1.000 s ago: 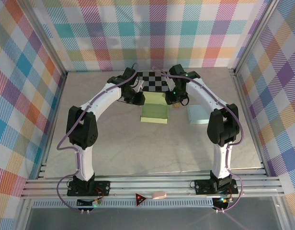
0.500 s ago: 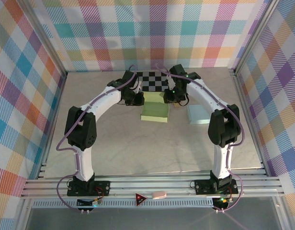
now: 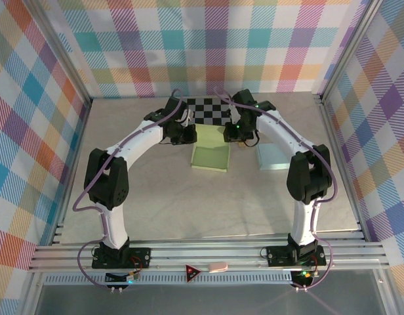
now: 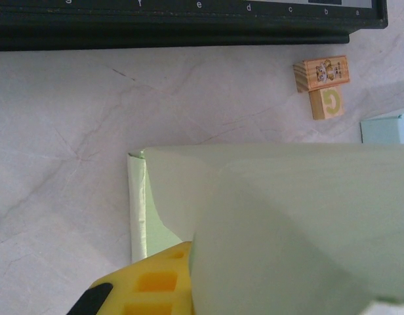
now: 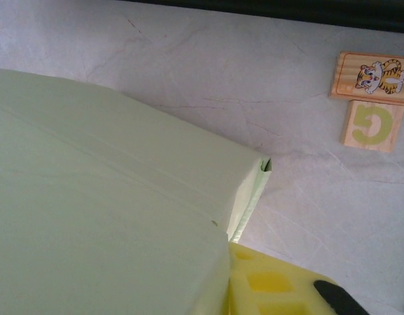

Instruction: Fold the paper box

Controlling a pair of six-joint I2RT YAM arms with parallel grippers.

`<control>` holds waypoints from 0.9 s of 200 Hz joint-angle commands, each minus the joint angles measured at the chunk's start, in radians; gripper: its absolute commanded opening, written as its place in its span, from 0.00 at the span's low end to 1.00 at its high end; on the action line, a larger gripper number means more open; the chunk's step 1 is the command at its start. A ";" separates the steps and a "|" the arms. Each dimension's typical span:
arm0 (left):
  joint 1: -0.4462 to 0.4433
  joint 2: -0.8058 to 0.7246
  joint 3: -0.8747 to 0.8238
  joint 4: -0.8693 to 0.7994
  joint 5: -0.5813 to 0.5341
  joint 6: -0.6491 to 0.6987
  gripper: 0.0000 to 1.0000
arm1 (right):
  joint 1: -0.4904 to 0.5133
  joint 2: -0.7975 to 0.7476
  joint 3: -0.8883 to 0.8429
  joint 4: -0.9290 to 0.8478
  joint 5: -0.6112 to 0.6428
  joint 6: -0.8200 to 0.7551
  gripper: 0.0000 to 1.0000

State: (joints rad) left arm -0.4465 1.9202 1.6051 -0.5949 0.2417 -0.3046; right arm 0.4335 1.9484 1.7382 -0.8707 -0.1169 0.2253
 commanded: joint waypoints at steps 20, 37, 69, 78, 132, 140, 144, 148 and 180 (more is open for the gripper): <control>-0.021 -0.062 -0.086 0.089 0.024 -0.030 0.10 | 0.019 -0.050 -0.075 0.069 -0.024 0.006 0.18; -0.021 -0.088 -0.150 0.142 0.024 -0.028 0.10 | 0.032 -0.079 -0.144 0.133 -0.018 0.002 0.18; -0.026 -0.145 -0.268 0.245 0.021 -0.021 0.10 | 0.068 -0.175 -0.292 0.278 0.013 -0.007 0.17; -0.027 -0.158 -0.300 0.272 0.026 -0.024 0.10 | 0.078 -0.195 -0.320 0.302 0.027 -0.008 0.17; -0.044 -0.193 -0.386 0.291 -0.013 -0.025 0.10 | 0.100 -0.216 -0.348 0.262 0.101 0.003 0.20; -0.047 -0.195 -0.391 0.288 -0.023 -0.021 0.10 | 0.101 -0.222 -0.348 0.251 0.105 0.011 0.22; -0.047 -0.196 -0.394 0.286 -0.029 -0.019 0.10 | 0.100 -0.226 -0.350 0.248 0.104 0.016 0.23; -0.049 -0.197 -0.396 0.284 -0.033 -0.017 0.10 | 0.100 -0.228 -0.351 0.244 0.102 0.019 0.24; -0.066 -0.198 -0.409 0.269 -0.074 0.006 0.10 | 0.100 -0.251 -0.350 0.208 0.081 0.063 0.32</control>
State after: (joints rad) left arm -0.4904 1.7470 1.2221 -0.3088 0.1997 -0.3214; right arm 0.5259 1.7477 1.3956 -0.6380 -0.0189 0.2485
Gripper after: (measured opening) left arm 0.099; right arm 0.303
